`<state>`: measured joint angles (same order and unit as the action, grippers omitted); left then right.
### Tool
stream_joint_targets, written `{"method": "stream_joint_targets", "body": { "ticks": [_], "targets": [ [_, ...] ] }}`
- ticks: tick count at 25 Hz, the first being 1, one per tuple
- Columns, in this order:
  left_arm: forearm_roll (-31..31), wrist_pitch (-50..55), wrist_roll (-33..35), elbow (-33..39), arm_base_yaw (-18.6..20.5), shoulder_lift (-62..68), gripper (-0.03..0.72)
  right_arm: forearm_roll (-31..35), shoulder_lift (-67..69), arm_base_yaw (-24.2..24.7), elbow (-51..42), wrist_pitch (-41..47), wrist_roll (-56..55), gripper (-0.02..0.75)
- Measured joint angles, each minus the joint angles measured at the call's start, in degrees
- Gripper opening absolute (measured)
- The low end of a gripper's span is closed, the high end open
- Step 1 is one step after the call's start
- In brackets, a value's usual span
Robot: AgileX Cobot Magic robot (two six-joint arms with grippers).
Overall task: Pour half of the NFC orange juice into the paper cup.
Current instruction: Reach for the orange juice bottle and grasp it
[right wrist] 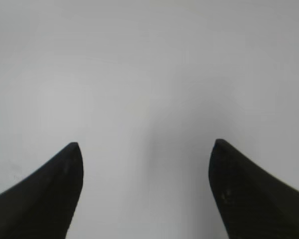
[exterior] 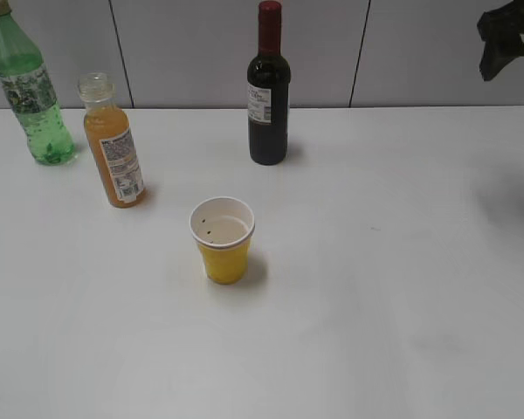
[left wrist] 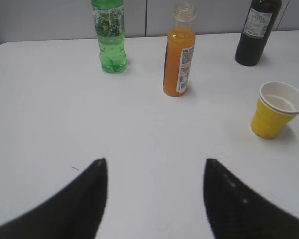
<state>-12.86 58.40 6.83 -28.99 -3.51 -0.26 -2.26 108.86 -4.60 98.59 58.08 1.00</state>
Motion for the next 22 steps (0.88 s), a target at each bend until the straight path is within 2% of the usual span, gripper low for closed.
{"method": "stream_joint_targets", "body": {
  "ticks": [2, 4, 13, 22],
  "targets": [
    [-0.05, 0.0, 0.0, 0.0, 0.0, 0.0, 0.602, 0.0, 0.0, 0.25, 0.23, 5.06, 1.28, 0.595],
    [-0.05, 0.0, 0.0, 0.0, 0.0, 0.0, 0.643, -0.05, 0.0, 0.26, 0.28, 8.7, 2.26, 0.595],
    [-0.11, -0.05, 0.0, 0.0, 0.0, 0.0, 0.65, 2.26, -9.51, 0.26, -6.99, 10.12, 2.82, 0.595],
    [-0.18, -0.05, 0.0, 0.0, 0.0, 0.0, 0.634, 2.95, -31.12, 0.26, -27.25, 9.15, 2.86, 0.594]
  ]
}}
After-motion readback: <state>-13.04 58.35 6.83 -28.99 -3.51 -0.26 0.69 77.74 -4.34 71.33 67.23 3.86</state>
